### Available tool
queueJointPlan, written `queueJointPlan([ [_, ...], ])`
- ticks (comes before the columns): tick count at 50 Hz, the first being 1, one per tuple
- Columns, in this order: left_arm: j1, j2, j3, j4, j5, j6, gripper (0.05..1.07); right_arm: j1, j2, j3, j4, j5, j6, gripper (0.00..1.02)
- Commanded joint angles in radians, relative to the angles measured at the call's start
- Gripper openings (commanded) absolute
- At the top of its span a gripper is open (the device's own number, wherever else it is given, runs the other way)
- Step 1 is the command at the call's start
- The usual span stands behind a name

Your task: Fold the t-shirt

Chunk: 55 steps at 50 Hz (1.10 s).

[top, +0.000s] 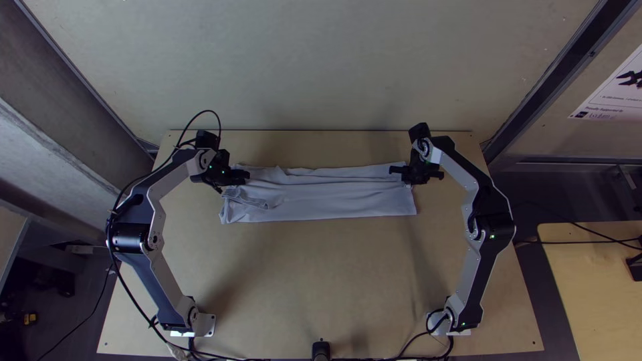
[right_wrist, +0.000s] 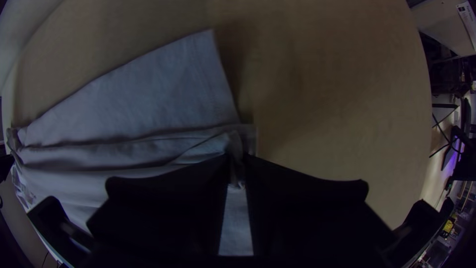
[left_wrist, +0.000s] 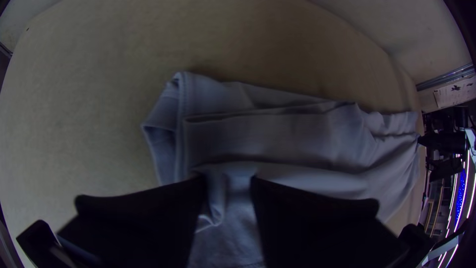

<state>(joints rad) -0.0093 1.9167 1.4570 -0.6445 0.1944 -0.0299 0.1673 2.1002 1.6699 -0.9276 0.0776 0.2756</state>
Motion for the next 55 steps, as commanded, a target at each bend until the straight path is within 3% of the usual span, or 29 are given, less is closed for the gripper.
queueJointPlan([
  [1,0.031,-0.036,-0.058,-0.003,-0.036,-0.016,1.03,-0.006,0.014,-0.021,0.015,0.057,-0.012,0.49],
  [8,0.055,-0.134,-0.093,-0.017,0.039,-0.016,1.03,-0.009,-0.063,-0.067,0.030,0.057,-0.010,0.84],
  [13,0.089,-0.189,-0.106,-0.057,0.125,-0.015,1.03,-0.017,-0.111,-0.088,0.032,0.057,-0.010,0.98],
  [27,0.224,-0.257,-0.190,-0.103,0.295,0.010,1.03,-0.045,-0.301,-0.136,0.035,0.056,0.001,0.99],
  [36,0.304,-0.266,-0.244,-0.116,0.402,0.077,1.03,-0.054,-0.416,-0.156,0.035,0.054,-0.004,0.99],
  [55,0.387,-0.151,-0.234,-0.145,0.582,0.174,1.03,-0.051,-0.557,-0.182,0.035,0.053,0.004,0.99],
])
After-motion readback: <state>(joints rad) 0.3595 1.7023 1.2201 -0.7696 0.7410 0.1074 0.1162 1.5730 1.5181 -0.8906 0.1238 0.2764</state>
